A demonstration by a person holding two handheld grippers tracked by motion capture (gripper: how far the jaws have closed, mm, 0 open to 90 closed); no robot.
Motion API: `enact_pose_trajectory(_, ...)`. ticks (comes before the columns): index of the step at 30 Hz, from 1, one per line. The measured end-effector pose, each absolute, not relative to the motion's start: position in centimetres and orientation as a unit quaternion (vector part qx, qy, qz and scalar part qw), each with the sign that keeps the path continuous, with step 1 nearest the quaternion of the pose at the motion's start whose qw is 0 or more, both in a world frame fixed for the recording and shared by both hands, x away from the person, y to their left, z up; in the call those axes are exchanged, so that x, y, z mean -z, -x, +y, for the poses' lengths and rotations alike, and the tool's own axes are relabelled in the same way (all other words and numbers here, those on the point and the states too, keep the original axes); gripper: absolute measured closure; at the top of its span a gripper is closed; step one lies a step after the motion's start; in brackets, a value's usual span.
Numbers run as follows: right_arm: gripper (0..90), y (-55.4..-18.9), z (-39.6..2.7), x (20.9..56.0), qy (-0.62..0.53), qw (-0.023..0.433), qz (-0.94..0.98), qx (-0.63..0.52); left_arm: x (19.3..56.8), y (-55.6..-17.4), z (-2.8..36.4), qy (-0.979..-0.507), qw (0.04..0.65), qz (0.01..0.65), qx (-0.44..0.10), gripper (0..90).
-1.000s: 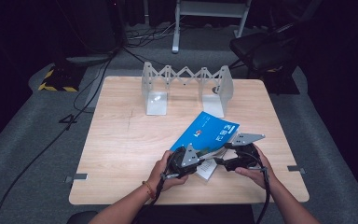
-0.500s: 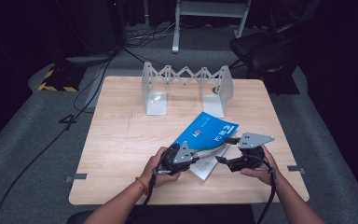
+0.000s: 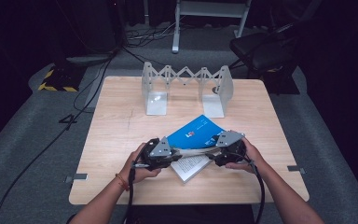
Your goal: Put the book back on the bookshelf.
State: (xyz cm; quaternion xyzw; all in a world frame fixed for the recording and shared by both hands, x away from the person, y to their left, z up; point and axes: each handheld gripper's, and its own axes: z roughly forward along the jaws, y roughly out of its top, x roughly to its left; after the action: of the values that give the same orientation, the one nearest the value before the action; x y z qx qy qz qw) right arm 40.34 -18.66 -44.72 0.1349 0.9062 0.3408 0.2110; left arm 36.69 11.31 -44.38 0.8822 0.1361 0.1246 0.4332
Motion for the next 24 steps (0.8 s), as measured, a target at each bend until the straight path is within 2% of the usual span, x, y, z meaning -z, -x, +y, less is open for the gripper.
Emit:
enact_pose_trajectory(7, 33.4, -41.0, -18.3, 46.2, -0.127, 0.261, 0.903, -0.316, 44.0, -37.3, 13.8, -0.881, 0.437, 0.139, -0.115, 76.8)
enact_pose_trajectory(11, 56.7, -41.1, -18.6, 46.3, -0.117, 0.273, 0.892, -0.341, 43.8, -37.5, 14.8, -0.877, 0.444, 0.142, -0.116, 75.3)
enact_pose_trajectory(12, 59.6, -41.0, -18.6, 46.3, -0.113, 0.272, 0.890, -0.349, 43.7, -37.5, 14.9, -0.876, 0.445, 0.142, -0.117, 74.6)
enact_pose_trajectory(14, 65.4, -40.8, -18.4, 46.2, -0.098, 0.282, 0.889, -0.348, 43.4, -37.6, 15.2, -0.875, 0.445, 0.149, -0.117, 68.4)
enact_pose_trajectory(16, 67.6, -40.6, -18.1, 46.1, -0.088, 0.291, 0.889, -0.342, 43.4, -37.5, 15.4, -0.878, 0.436, 0.154, -0.123, 62.0)
enact_pose_trajectory(18, 68.7, -40.5, -17.8, 46.0, -0.084, 0.295, 0.890, -0.337, 43.5, -37.3, 15.3, -0.883, 0.424, 0.157, -0.123, 50.7)
enact_pose_trajectory(24, 70.4, -40.4, -17.0, 45.5, -0.080, 0.301, 0.893, -0.326, 43.4, -35.9, 13.8, -0.888, 0.405, 0.153, -0.156, 33.6)
